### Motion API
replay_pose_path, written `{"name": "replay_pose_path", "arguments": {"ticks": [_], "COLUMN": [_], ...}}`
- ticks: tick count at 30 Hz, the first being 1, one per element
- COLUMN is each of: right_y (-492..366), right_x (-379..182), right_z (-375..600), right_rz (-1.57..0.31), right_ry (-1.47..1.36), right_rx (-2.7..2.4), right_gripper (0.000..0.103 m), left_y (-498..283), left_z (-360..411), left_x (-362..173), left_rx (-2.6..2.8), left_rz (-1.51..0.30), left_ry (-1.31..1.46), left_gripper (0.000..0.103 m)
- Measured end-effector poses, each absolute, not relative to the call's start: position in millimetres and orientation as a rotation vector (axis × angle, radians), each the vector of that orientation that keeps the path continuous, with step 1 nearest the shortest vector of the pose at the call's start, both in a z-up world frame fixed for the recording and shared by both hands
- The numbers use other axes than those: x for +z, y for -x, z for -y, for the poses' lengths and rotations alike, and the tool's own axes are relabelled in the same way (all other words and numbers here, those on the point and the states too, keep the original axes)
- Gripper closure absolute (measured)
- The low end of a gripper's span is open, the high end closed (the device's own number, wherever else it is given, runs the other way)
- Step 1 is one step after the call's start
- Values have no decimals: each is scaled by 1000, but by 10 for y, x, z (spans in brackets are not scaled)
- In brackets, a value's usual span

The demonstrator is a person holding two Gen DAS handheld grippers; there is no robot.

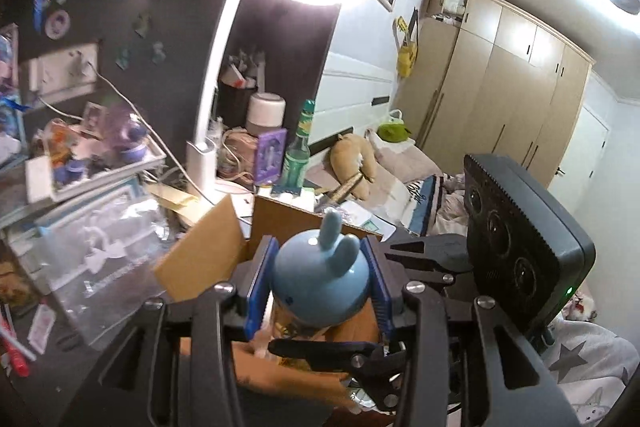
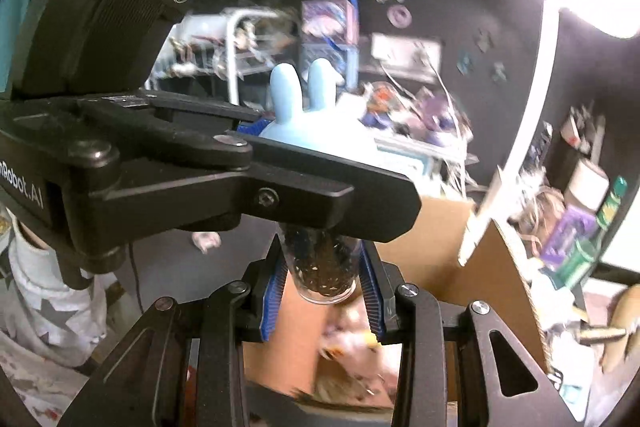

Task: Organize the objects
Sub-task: 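Carry the bunny-capped tube into the cardboard box and open the right gripper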

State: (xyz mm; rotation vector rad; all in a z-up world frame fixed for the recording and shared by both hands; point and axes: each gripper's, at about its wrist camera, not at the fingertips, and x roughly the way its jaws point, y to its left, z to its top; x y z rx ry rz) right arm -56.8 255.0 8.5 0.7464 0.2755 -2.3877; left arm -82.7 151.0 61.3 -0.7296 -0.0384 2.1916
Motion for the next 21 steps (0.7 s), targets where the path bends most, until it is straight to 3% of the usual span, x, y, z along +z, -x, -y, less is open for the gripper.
{"name": "replay_pose_path", "arguments": {"ticks": [14, 21], "right_y": [893, 914], "right_x": [-211, -235], "right_z": [-2830, -2848], "right_rz": [-252, -270], "right_ry": [-1080, -1132], "right_rx": [-2262, -2267], "right_gripper": [73, 73], "left_y": [1293, 1374], "left_z": [-1656, -1625], "left_x": [91, -36], "left_rx": [2174, 2178], "left_rz": [47, 29], "left_ry": [925, 978], "left_gripper": [62, 45]}}
